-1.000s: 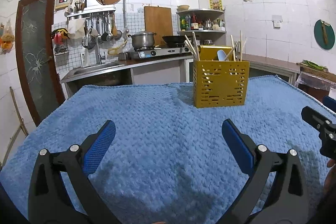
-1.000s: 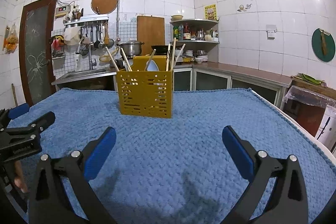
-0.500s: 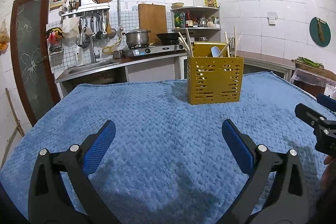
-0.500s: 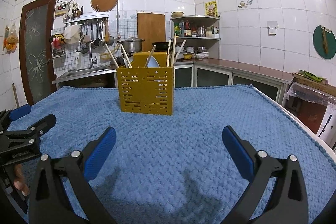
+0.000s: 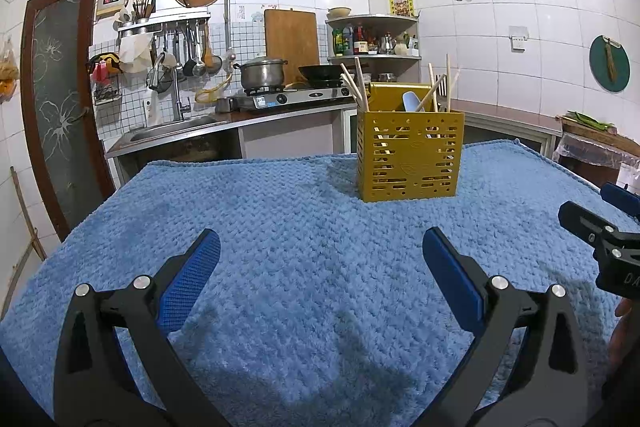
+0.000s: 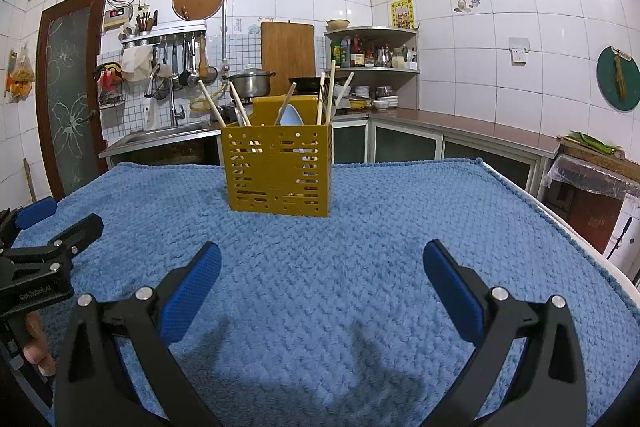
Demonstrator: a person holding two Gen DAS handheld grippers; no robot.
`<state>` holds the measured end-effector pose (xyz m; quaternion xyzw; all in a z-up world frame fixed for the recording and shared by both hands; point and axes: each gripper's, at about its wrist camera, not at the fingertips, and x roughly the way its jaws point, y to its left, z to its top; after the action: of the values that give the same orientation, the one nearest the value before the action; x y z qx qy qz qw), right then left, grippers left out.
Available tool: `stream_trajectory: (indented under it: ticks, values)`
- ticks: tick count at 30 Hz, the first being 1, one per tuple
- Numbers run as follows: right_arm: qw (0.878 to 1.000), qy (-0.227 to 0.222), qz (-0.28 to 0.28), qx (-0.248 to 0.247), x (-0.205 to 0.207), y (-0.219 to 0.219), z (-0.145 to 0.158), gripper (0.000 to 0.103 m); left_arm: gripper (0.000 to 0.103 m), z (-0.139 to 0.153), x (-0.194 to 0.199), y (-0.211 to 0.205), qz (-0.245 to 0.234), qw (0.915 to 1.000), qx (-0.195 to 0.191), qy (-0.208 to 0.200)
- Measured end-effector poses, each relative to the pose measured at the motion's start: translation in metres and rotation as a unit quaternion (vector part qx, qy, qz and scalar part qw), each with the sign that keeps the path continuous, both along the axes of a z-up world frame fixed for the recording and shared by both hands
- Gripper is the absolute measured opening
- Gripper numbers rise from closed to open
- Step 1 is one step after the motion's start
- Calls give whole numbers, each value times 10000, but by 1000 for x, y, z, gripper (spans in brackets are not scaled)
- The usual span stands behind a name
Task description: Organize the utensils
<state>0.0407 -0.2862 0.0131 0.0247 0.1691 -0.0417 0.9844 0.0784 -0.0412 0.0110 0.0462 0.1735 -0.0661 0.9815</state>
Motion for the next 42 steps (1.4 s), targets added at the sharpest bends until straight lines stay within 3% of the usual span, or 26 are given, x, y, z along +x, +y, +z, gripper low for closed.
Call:
stream_trajectory:
  ticks: [42]
  values:
    - [9999, -70, -64, -49, -2, -3, 1, 99, 98, 5, -2, 1, -14, 10000, -21, -92]
